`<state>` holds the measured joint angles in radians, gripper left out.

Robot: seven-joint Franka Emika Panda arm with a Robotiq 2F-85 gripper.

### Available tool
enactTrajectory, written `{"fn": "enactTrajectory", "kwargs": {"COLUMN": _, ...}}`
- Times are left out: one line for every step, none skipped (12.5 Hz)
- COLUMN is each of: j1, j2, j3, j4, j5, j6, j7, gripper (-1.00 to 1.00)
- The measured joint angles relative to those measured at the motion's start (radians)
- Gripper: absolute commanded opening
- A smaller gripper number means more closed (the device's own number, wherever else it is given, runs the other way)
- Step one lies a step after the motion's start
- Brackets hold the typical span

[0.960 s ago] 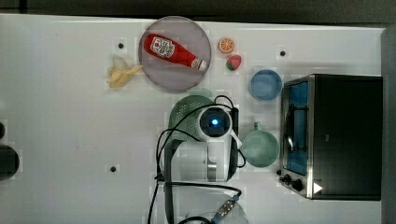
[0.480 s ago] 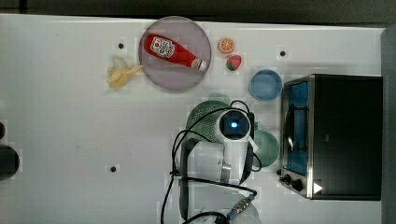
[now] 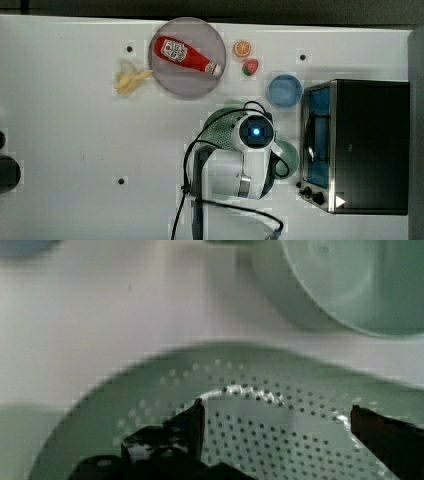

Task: Drag strainer left to right.

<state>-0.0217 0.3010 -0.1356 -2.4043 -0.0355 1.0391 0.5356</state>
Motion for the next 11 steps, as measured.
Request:
{"fn": "enactTrajectory", "kwargs": {"j1": 0.004, "j2": -0.045, "j3": 0.008, "j4": 0.004, "j5": -0.015, "j6": -0.051, "j7": -0.053, "gripper": 1.00}}
{"fn": "enactTrajectory", "kwargs": {"j1": 0.015, "j2": -0.104, "j3": 0.015, "j4": 0.014, "j5": -0.009, "j6": -0.136, "j7": -0.106, "gripper": 1.00}}
{"fn": "enactTrajectory", "kwargs": {"j1": 0.013, "j2": -0.171, "j3": 0.043, "j4": 0.023, "j5": -0.009, "j6": -0.218, "j7": -0.172, "gripper": 1.00}}
{"fn": "enactTrajectory", "kwargs": {"j1": 0.016, "j2": -0.235, "j3": 0.065, "j4": 0.049, "j5": -0.009, "j6": -0.316, "j7": -0.238, "gripper": 1.00}}
{"fn": "enactTrajectory", "kwargs": {"j1": 0.029, "j2": -0.287, "j3": 0.065, "j4": 0.098, "j5": -0.006, "j6": -0.428, "j7": -0.297, "gripper": 1.00}}
{"fn": "enactTrajectory", "kwargs": {"j1": 0.035, "j2": -0.327, "j3": 0.068, "j4": 0.168, "j5": 0.006, "j6": -0.535, "j7": -0.357, "gripper": 1.00}}
{"fn": "enactTrajectory", "kwargs": {"j1": 0.036, "j2": -0.360, "j3": 0.072, "j4": 0.242, "j5": 0.017, "j6": -0.624, "j7": -0.396, "gripper": 1.00}}
{"fn": "enactTrajectory", "kwargs": {"j1": 0.039, "j2": -0.392, "j3": 0.073, "j4": 0.316, "j5": 0.012, "j6": -0.693, "j7": -0.420, "gripper": 1.00}}
{"fn": "enactTrajectory", "kwargs": {"j1": 0.046, "j2": -0.431, "j3": 0.068, "j4": 0.375, "j5": 0.001, "j6": -0.736, "j7": -0.444, "gripper": 1.00}}
{"fn": "enactTrajectory", "kwargs": {"j1": 0.049, "j2": -0.467, "j3": 0.065, "j4": 0.441, "j5": -0.009, "j6": -0.814, "j7": -0.450, "gripper": 1.00}}
{"fn": "enactTrajectory", "kwargs": {"j1": 0.048, "j2": -0.497, "j3": 0.065, "j4": 0.506, "j5": -0.002, "j6": -0.887, "j7": -0.458, "gripper": 1.00}}
